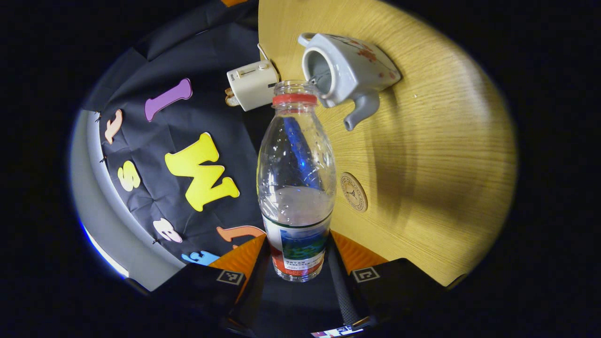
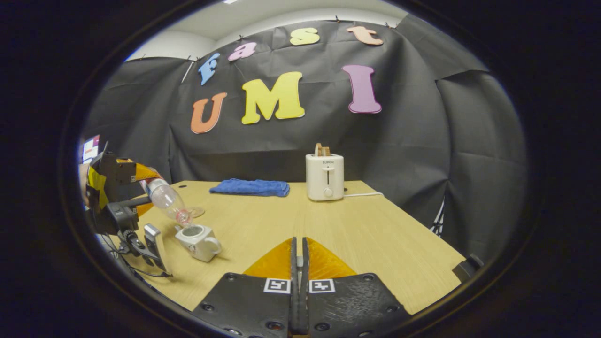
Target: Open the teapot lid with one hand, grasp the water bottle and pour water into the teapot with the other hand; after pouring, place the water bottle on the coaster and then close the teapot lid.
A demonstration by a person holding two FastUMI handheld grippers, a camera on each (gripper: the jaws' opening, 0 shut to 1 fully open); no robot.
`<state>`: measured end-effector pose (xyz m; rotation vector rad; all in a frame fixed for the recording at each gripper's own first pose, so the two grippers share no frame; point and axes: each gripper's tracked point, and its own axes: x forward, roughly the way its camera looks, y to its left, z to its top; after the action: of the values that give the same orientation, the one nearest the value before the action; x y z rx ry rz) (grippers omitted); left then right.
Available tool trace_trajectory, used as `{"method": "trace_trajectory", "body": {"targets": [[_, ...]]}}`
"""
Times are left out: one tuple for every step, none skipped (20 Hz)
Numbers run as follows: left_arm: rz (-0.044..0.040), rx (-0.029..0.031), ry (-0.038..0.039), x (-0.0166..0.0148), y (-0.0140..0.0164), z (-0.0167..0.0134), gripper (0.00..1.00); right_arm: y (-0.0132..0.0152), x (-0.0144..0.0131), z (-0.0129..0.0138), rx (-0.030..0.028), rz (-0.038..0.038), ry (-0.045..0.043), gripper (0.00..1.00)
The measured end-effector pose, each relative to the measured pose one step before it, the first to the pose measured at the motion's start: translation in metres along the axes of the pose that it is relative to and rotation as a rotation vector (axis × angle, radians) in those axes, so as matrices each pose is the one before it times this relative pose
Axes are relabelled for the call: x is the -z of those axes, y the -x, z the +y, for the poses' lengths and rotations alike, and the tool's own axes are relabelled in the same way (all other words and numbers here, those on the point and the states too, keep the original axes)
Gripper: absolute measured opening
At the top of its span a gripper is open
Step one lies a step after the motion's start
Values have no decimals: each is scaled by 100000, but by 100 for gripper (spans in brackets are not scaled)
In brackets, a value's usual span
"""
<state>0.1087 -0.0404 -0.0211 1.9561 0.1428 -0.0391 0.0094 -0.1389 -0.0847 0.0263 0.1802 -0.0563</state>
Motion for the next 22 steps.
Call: {"method": "trace_trajectory", "body": {"targets": [[-97,-771,-1759,-35,-24,265,68,-11,-2,-38,-8,-61,-91,0],[-305,-1579,-2779,-144,42,439,69,1,-22,-27,12,24,-10,0],[-535,-1920,-3232,-21,20,620,69,30,73,38,-109,-25,-71,0],[-110,-690,-1790,-53,68,214,69,30,-21,2,-19,-41,-97,0],[11,174,-475,7,-64,-162,69,32,91,69,-173,9,-42,0],[-27,-141,-697,54,-7,28,69,86,-11,-16,-91,-53,-117,0],[395,-686,-1180,136,25,179,69,38,15,11,-53,-139,-54,0],[368,-1053,-1158,250,76,511,69,-36,-62,-40,20,-57,-55,0],[308,-1047,-1122,39,63,338,68,-10,56,-20,-44,-55,-240,0],[-202,-1197,-1120,-54,3,341,68,22,-61,22,-170,58,-263,0],[241,-472,-1106,38,-13,183,68,76,172,-1,5,-3,-214,0],[148,-298,-1013,26,8,108,68,-57,-82,16,-108,6,-144,0],[14,-806,-1098,-48,55,304,69,36,73,57,-56,27,-154,0],[-8,-771,-1243,-115,33,175,69,40,8,40,-150,17,-36,0],[-164,-396,-816,122,-59,267,69,61,70,-16,38,-69,-3,0],[66,-550,-543,-69,-72,188,68,25,-22,-14,-93,-115,-91,0],[-19,-507,-576,20,67,205,72,-6,-50,-45,47,6,-72,0],[246,-254,-504,79,12,179,69,8,-103,-52,-18,-106,-205,0],[-145,-36,-351,-46,38,2,69,71,118,4,62,-32,-43,0],[212,140,347,85,57,32,72,-7,-39,-32,16,-154,-74,0],[-375,273,167,49,-6,-15,69,82,71,10,43,-16,-123,0],[98,-244,410,74,37,46,69,25,-30,15,49,-61,-27,0]]}}
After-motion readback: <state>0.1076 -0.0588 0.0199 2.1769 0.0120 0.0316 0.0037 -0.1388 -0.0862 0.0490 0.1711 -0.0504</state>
